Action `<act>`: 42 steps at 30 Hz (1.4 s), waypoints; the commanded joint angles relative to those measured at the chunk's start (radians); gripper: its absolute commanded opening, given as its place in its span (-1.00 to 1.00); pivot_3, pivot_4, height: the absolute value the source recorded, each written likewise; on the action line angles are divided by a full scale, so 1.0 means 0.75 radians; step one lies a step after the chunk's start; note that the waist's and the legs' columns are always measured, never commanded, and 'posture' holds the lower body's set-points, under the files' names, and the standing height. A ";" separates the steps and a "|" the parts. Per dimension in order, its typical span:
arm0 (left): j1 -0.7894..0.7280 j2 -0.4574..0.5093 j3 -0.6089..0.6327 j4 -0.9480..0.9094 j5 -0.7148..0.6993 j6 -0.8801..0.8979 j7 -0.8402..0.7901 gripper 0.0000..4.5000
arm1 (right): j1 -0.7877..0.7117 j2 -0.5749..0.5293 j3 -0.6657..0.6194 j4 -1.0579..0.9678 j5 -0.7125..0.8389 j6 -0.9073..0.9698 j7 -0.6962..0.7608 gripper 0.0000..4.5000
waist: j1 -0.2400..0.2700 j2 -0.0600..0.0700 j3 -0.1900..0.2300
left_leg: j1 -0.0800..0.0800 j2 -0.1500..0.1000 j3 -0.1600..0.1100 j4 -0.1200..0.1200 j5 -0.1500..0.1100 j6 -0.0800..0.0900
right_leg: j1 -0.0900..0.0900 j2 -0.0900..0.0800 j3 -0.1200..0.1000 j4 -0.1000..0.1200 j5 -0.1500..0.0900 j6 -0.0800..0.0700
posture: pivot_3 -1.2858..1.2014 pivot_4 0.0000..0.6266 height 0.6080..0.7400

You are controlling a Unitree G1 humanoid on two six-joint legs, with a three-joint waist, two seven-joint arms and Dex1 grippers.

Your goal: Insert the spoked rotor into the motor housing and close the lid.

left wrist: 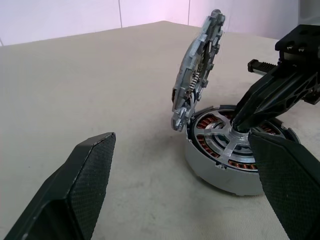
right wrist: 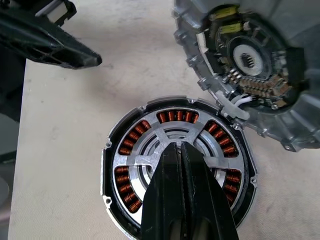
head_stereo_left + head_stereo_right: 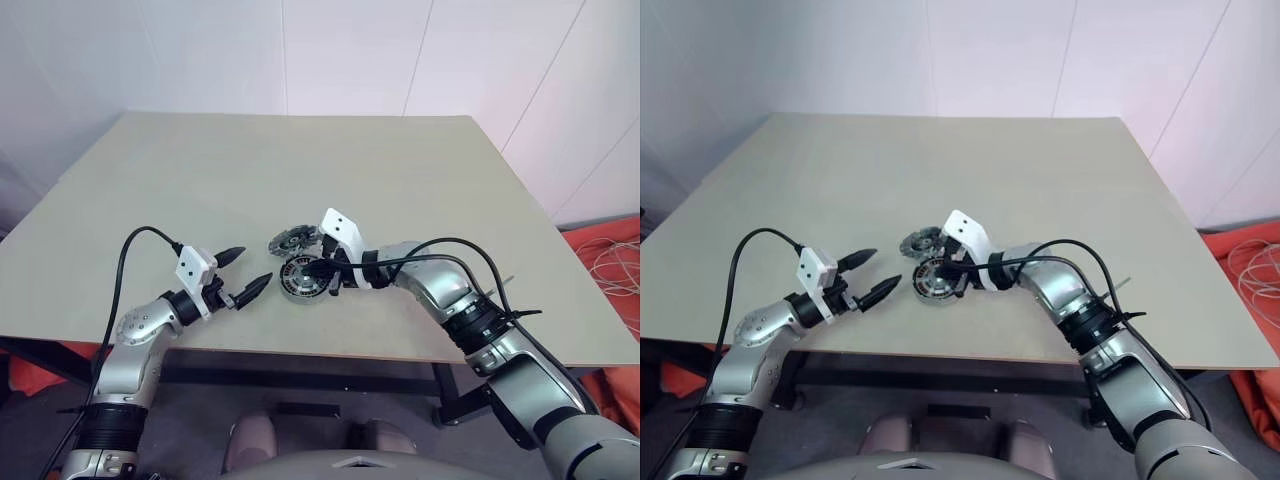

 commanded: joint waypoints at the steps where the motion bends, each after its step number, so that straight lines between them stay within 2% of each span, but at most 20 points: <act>1: -0.016 0.009 0.014 -0.028 -0.006 -0.022 0.005 1.00 | 0.021 0.010 -0.009 0.009 -0.041 0.020 0.039 -0.98 | 0.000 0.000 0.000 | 0.002 0.000 0.000 0.000 0.000 0.000 | 0.002 0.000 0.000 0.000 0.000 0.000 | 0.03 -1.00 1.00; 5: -0.018 0.007 0.012 -0.029 -0.007 -0.021 0.005 1.00 | 0.029 0.007 -0.069 -0.077 -0.021 0.042 0.069 -0.98 | 0.000 0.000 0.000 | 0.009 0.000 0.000 0.000 -0.001 0.001 | 0.008 0.000 0.000 -0.001 0.000 0.000 | 0.03 -1.00 1.00; 11: -0.009 0.015 0.021 -0.032 -0.011 -0.018 0.002 1.00 | 0.010 -0.121 -0.127 -0.190 -0.038 0.044 0.161 -0.98 | 0.004 0.000 0.000 | 0.012 0.000 0.000 0.001 0.000 0.001 | 0.009 0.000 0.001 -0.001 0.000 0.000 | 0.03 -1.00 1.00; 13: -0.003 0.021 0.021 -0.035 -0.013 -0.012 -0.002 1.00 | -0.012 -0.214 -0.082 -0.207 -0.115 -0.057 0.251 -0.98 | 0.003 0.000 0.000 | 0.012 0.000 0.000 0.001 0.000 0.001 | 0.010 0.000 0.001 -0.001 0.000 0.000 | 0.03 -1.00 1.00; 14: 0.003 0.022 0.019 -0.041 -0.015 -0.008 -0.004 1.00 | -0.035 -0.258 -0.056 -0.199 -0.161 -0.121 0.303 -0.90 | 0.004 0.000 0.000 | 0.012 0.000 0.000 0.000 0.000 0.001 | 0.009 0.000 0.001 0.000 0.000 0.000 | 0.03 -1.00 1.00; 17: 0.017 0.022 0.016 -0.052 -0.017 -0.005 -0.006 1.00 | -0.103 -0.320 0.001 -0.136 -0.262 -0.319 0.425 -0.59 | -0.002 0.000 0.000 | 0.011 0.000 0.001 0.000 0.000 0.001 | 0.009 0.000 0.001 -0.001 0.000 0.000 | 0.03 -1.00 1.00; 23: 0.042 0.015 0.019 -0.065 -0.015 -0.013 0.009 1.00 | -0.284 -0.310 0.120 0.164 -0.530 -0.893 0.504 0.37 | -0.029 0.000 0.001 | 0.009 0.000 0.001 0.001 -0.001 0.002 | 0.008 0.000 0.000 0.000 0.000 0.000 | 0.03 -1.00 1.00; 27: 0.062 0.007 0.022 -0.083 -0.014 -0.017 0.027 1.00 | -0.379 -0.258 0.175 0.325 -0.627 -1.150 0.549 0.98 | -0.034 0.000 0.001 | 0.005 0.001 0.001 0.002 -0.001 0.002 | 0.005 0.000 0.000 0.000 0.000 -0.002 | 0.03 -1.00 1.00; 32: 0.079 -0.001 0.025 -0.101 -0.012 -0.021 0.048 1.00 | -0.447 -0.201 0.226 0.464 -0.748 -1.409 0.542 0.99 | -0.036 0.000 0.001 | 0.002 0.001 0.001 0.002 -0.002 0.004 | 0.003 0.000 0.000 0.000 0.005 -0.009 | 0.03 -1.00 1.00; 37: 0.094 -0.009 0.025 -0.117 -0.010 -0.026 0.067 1.00 | -0.510 -0.160 0.284 0.577 -0.939 -1.683 0.398 0.99 | -0.037 0.000 0.001 | -0.001 0.001 0.001 0.003 -0.002 0.004 | -0.001 0.000 0.000 0.001 0.006 -0.012 | 0.03 -1.00 1.00; 42: 0.100 -0.022 0.018 -0.124 -0.007 -0.032 0.081 1.00 | -0.564 -0.108 0.299 0.676 -1.014 -1.786 0.333 0.99 | -0.051 0.000 0.001 | -0.002 0.001 0.001 0.004 -0.002 0.004 | -0.003 0.000 0.000 0.002 0.006 -0.012 | 0.03 -1.00 1.00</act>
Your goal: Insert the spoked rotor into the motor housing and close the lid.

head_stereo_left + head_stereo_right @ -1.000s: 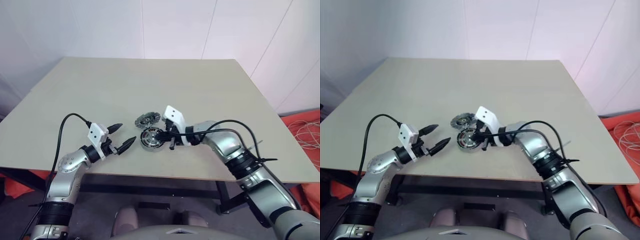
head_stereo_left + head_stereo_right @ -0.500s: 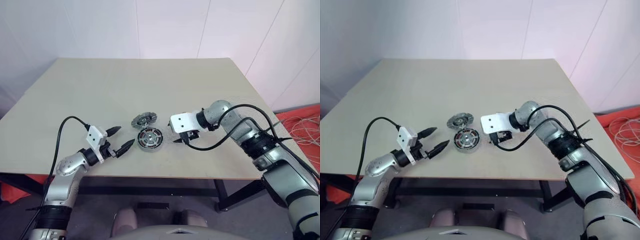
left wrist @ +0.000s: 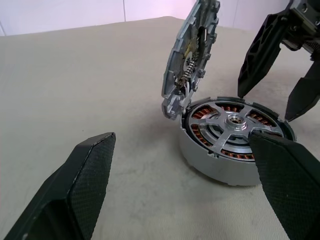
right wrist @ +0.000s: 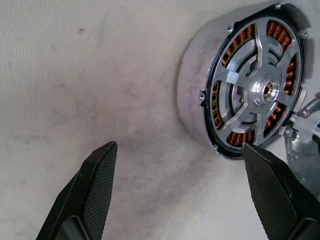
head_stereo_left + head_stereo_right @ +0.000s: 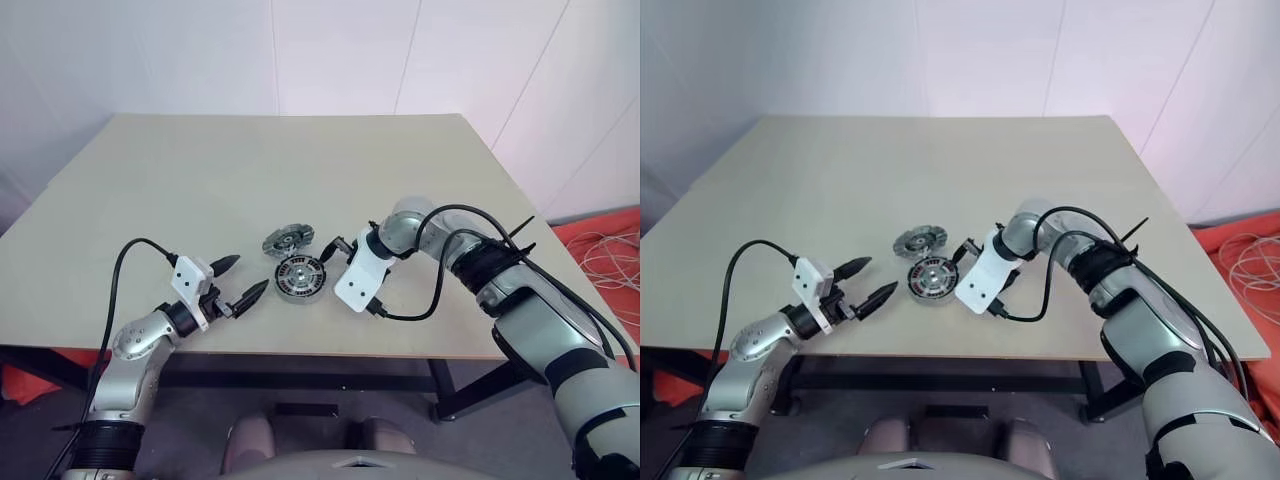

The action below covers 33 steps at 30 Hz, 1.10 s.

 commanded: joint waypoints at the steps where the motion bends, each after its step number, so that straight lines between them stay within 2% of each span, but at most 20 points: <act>1: -0.007 -0.007 0.007 -0.053 -0.006 -0.033 0.013 1.00 | -0.071 0.032 -0.002 0.047 -0.042 -0.076 -0.055 0.99 | -0.010 0.000 0.000 | -0.001 0.000 0.000 0.000 0.000 0.000 | 0.000 0.000 0.000 0.000 0.000 0.000 | 0.03 -1.00 1.00; 15: -0.015 -0.025 -0.003 -0.050 0.002 -0.043 0.022 1.00 | -0.159 0.143 0.060 0.236 -0.231 -0.178 -0.175 0.99 | -0.046 0.000 0.000 | 0.002 0.001 0.000 0.005 0.000 0.000 | 0.003 0.000 0.000 0.003 0.001 -0.001 | 0.03 -1.00 1.00; 18: -0.016 -0.027 -0.004 -0.049 0.003 -0.043 0.024 1.00 | -0.176 0.167 0.070 0.247 -0.256 -0.192 -0.196 0.74 | -0.055 0.000 0.000 | 0.002 0.002 0.000 0.009 0.000 0.000 | 0.003 0.000 0.000 0.005 -0.001 0.002 | 0.03 -1.00 1.00; 26: -0.026 -0.028 -0.009 -0.044 0.004 -0.047 0.029 1.00 | -0.209 0.240 0.079 0.284 -0.271 -0.188 -0.196 -0.51 | -0.061 0.000 0.000 | 0.001 0.002 -0.001 0.017 -0.001 0.001 | -0.001 0.000 0.002 0.016 -0.003 0.005 | 0.03 -1.00 1.00; 29: -0.026 -0.027 -0.009 -0.045 0.004 -0.048 0.030 1.00 | -0.209 0.242 0.057 0.273 -0.225 -0.165 -0.142 -0.97 | -0.065 -0.001 0.000 | 0.002 0.002 -0.001 0.018 -0.001 0.001 | 0.000 0.000 0.003 0.016 -0.003 0.005 | 0.03 -1.00 1.00; 33: -0.029 -0.025 -0.011 -0.039 0.002 -0.047 0.026 1.00 | -0.166 0.229 -0.013 0.146 -0.067 0.013 0.069 -0.99 | -0.062 0.000 0.001 | 0.001 0.002 -0.001 0.018 -0.001 0.001 | -0.004 0.000 0.003 0.018 -0.003 0.004 | 0.03 -1.00 1.00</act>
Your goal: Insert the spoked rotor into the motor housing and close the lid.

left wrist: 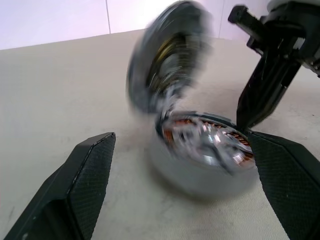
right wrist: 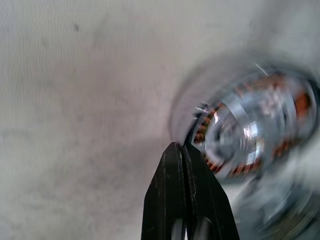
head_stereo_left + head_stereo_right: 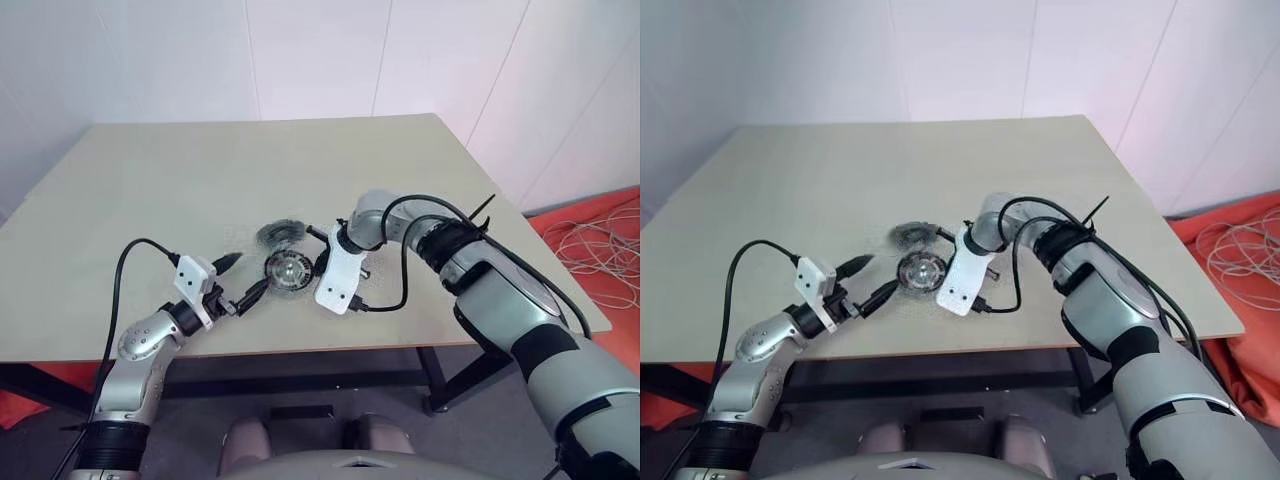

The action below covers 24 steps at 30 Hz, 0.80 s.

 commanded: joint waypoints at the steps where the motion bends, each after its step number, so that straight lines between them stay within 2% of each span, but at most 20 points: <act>1: -0.021 0.004 0.000 -0.031 -0.003 -0.026 -0.005 1.00 | 0.023 -0.012 -0.076 -0.164 0.168 0.184 0.193 -0.99 | 0.007 0.000 0.000 | 0.000 0.000 0.000 0.000 0.000 0.000 | -0.001 0.000 0.000 0.000 0.001 -0.001 | 0.03 -1.00 1.00; 3: -0.029 0.003 -0.005 -0.024 -0.001 -0.026 -0.007 1.00 | 0.064 -0.023 -0.098 -0.274 0.235 0.306 0.294 -0.99 | 0.012 0.000 0.000 | -0.003 0.000 0.000 0.000 0.000 0.000 | -0.001 0.000 0.000 0.000 0.004 -0.007 | 0.03 -1.00 1.00; 9: -0.065 0.003 -0.018 -0.001 -0.003 -0.024 -0.018 1.00 | 0.179 -0.032 -0.155 -0.641 0.336 0.760 0.481 -0.99 | 0.018 -0.001 0.001 | -0.005 0.000 0.000 0.000 -0.002 0.004 | -0.002 0.000 0.000 -0.003 0.005 -0.009 | 0.03 -1.00 1.00; 14: -0.078 0.006 -0.023 0.009 -0.004 -0.022 -0.026 1.00 | 0.228 -0.002 -0.177 -0.854 0.355 1.202 0.551 -0.99 | 0.017 -0.001 0.001 | -0.005 0.000 0.000 0.000 -0.002 0.004 | -0.002 0.000 0.000 -0.003 0.004 -0.008 | 0.03 -1.00 1.00; 18: -0.086 0.000 -0.030 0.012 -0.001 -0.020 -0.025 1.00 | 0.217 0.035 -0.171 -0.881 0.313 1.530 0.530 -0.99 | 0.020 -0.001 0.001 | -0.004 0.000 0.000 0.000 -0.002 0.003 | -0.002 0.000 0.000 -0.003 0.000 -0.001 | 0.03 -1.00 1.00; 24: -0.093 -0.002 -0.035 0.015 0.000 -0.019 -0.021 1.00 | 0.126 0.058 -0.194 -0.738 0.305 1.614 0.386 -0.99 | 0.020 -0.001 0.002 | -0.001 0.000 -0.001 0.000 0.000 0.000 | -0.001 0.000 0.000 -0.002 -0.001 0.000 | 0.03 -1.00 1.00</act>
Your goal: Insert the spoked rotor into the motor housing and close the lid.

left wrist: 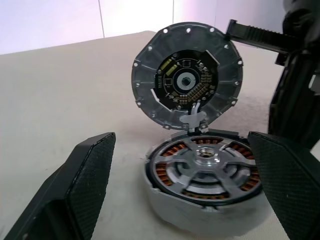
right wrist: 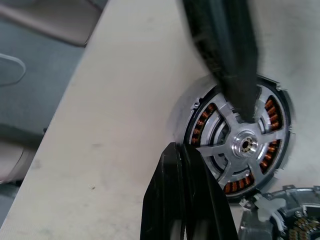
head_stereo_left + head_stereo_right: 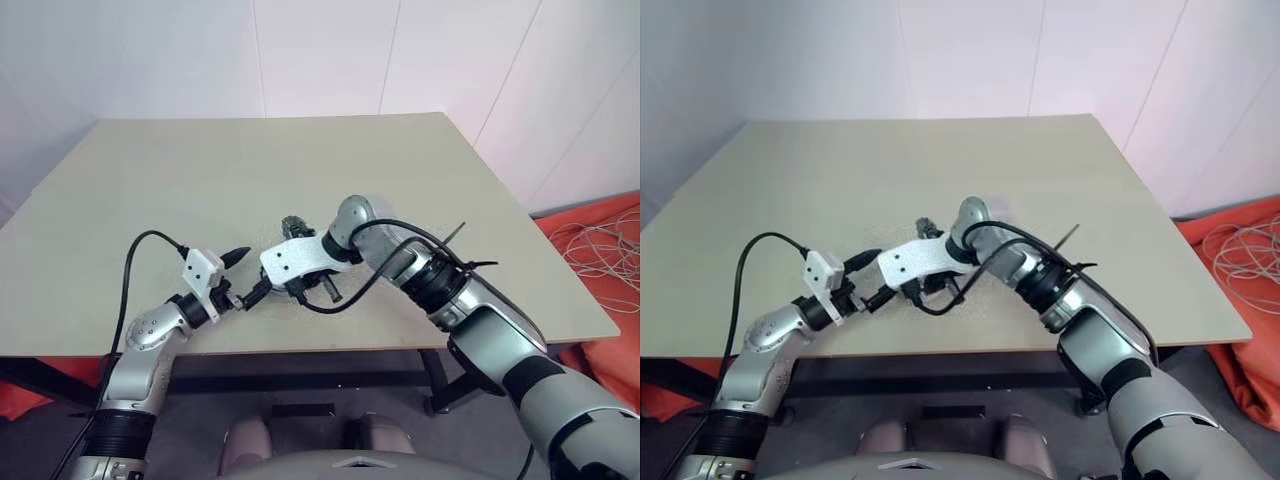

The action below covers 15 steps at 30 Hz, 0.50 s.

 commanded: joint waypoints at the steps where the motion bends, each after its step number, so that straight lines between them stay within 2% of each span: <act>1: -0.026 0.001 0.005 -0.017 -0.001 -0.015 0.002 1.00 | -0.093 -0.020 -0.080 0.045 -0.005 0.017 -0.105 -0.99 | 0.000 0.000 0.000 | 0.001 0.000 0.000 0.000 0.000 0.000 | 0.000 0.000 0.000 0.000 0.000 0.000 | 0.03 -1.00 1.00; 9: -0.021 0.006 0.009 -0.011 -0.001 -0.017 0.000 1.00 | -0.068 -0.086 -0.122 -0.004 0.015 0.111 -0.188 -0.99 | 0.011 -0.001 0.003 | 0.000 0.000 0.000 0.000 0.001 -0.001 | 0.000 0.000 0.000 0.000 0.000 0.000 | 0.03 -1.00 1.00; 15: -0.062 0.005 0.002 0.032 0.003 -0.021 -0.012 1.00 | 0.055 -0.155 -0.124 -0.209 0.037 0.291 -0.175 -0.99 | 0.034 -0.001 0.003 | -0.003 -0.001 0.000 -0.002 -0.001 0.001 | -0.001 0.000 0.000 -0.002 0.004 -0.008 | 0.03 -1.00 1.00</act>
